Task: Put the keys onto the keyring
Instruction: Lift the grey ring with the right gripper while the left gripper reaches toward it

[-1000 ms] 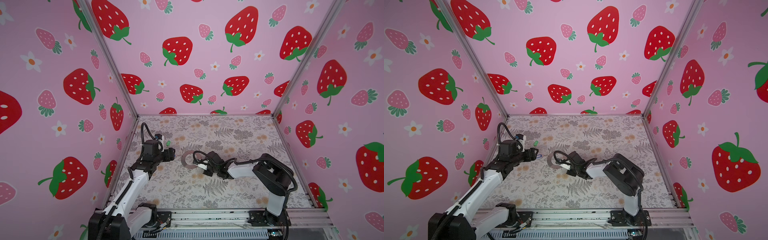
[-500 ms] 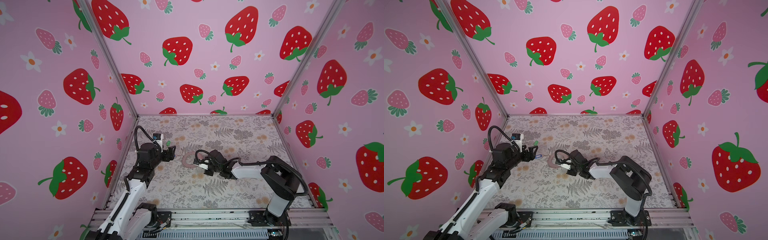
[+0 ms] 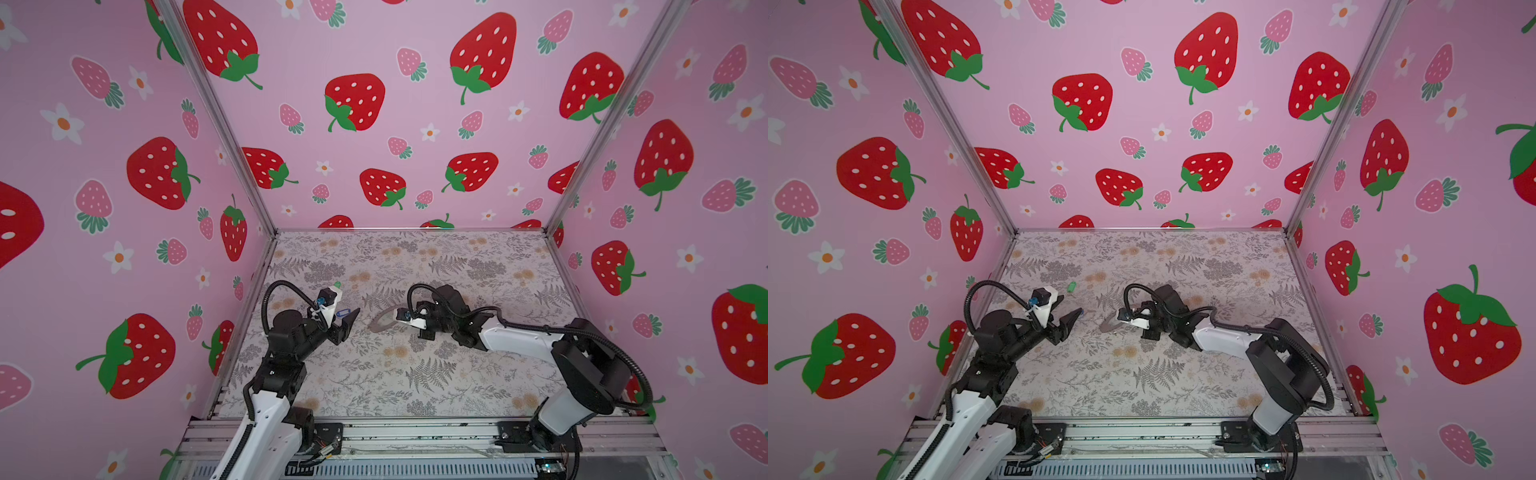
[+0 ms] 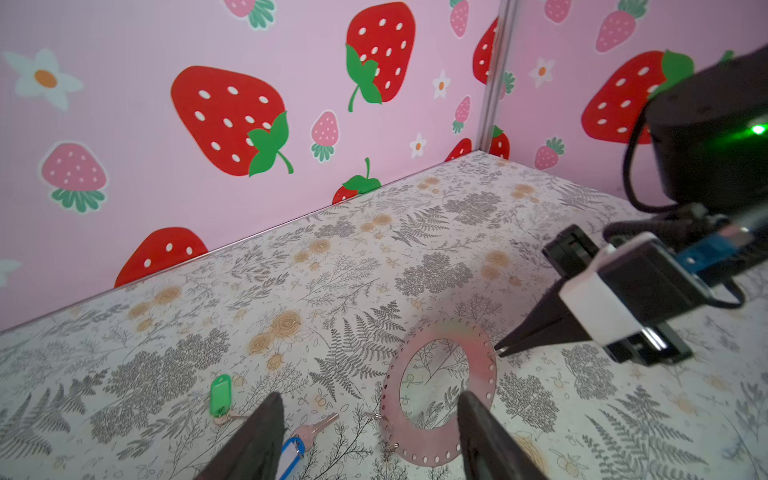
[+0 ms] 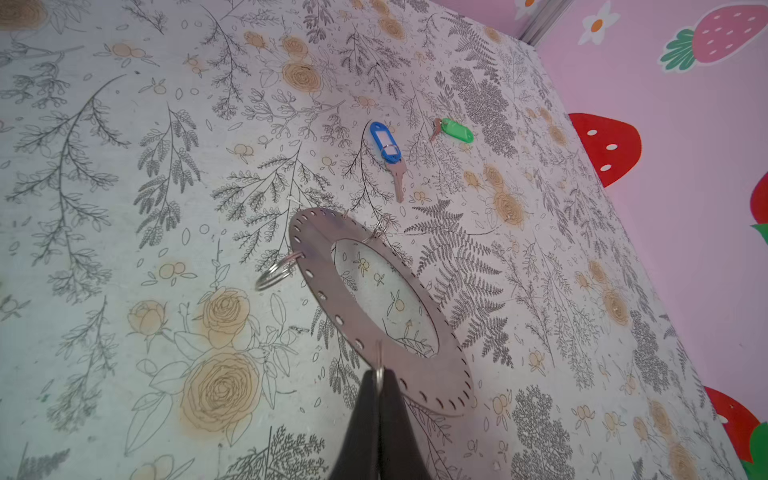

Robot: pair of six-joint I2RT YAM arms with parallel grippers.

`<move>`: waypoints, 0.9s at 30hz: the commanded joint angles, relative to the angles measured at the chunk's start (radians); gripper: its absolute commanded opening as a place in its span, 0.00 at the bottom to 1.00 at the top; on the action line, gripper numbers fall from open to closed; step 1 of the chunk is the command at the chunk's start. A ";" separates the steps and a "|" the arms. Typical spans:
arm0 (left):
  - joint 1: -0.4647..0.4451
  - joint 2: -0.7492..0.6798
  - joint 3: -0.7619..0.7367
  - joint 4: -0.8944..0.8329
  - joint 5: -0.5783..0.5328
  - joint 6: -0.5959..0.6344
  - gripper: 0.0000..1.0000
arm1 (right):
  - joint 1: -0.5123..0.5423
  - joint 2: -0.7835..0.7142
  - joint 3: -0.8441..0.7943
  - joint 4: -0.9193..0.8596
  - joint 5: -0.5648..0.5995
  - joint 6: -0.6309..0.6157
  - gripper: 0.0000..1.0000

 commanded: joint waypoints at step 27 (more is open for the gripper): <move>-0.261 0.319 0.061 0.029 0.247 0.622 0.30 | -0.005 -0.212 -0.076 -0.091 -0.185 -0.382 0.00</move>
